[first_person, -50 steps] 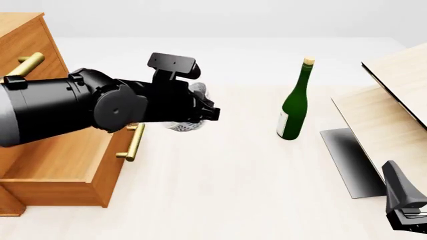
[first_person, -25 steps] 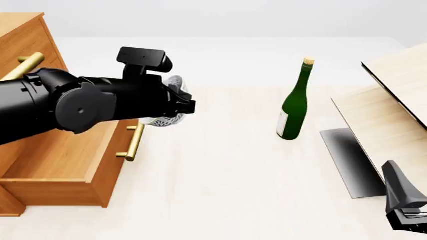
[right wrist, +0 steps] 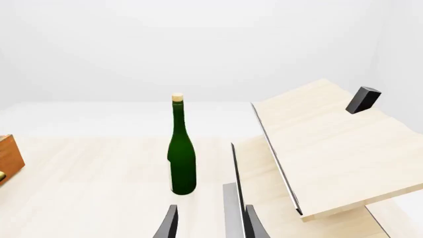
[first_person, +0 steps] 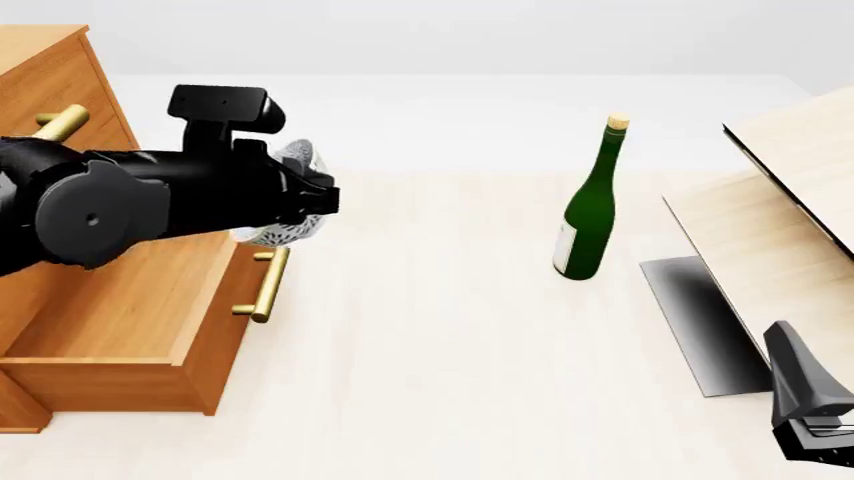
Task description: Put the bowl in the bottom drawer of the cabinet.
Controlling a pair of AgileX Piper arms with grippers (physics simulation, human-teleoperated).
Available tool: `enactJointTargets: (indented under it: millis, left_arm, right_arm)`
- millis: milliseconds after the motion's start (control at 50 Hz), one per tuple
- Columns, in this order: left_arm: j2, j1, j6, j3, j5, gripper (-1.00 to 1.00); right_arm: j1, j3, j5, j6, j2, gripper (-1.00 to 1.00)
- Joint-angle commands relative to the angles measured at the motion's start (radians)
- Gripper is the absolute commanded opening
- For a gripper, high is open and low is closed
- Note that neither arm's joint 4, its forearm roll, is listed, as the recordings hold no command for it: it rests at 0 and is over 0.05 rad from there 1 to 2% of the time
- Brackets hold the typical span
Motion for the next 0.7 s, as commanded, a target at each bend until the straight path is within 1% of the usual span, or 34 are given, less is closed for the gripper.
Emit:
enactJointTargets:
  millis: [20,320,420,500,580,700]
  left_arm:
    - [-0.043,0.051,0.006,0.023,0.001,-1.00]
    - [-0.079,0.105,0.003,0.052,-0.001,-1.00]
    - [-0.095,0.125,-0.015,0.080,-0.020,-1.00]
    - [-0.108,0.143,-0.006,0.093,-0.021,-1.00]
    - [-0.131,0.159,-0.012,0.116,-0.027,-1.00]
    - [-0.140,0.169,-0.012,0.123,-0.028,-1.00]
  right_arm:
    - [0.000,0.000,0.000,0.000,0.000,1.00]
    - [0.000,0.000,0.000,0.000,0.000,1.00]
    - [0.000,0.000,0.000,0.000,0.000,1.00]
    - [0.000,0.000,0.000,0.000,0.000,1.00]
    - [0.000,0.000,0.000,0.000,0.000,1.00]
    - [0.000,0.000,0.000,0.000,0.000,1.00]
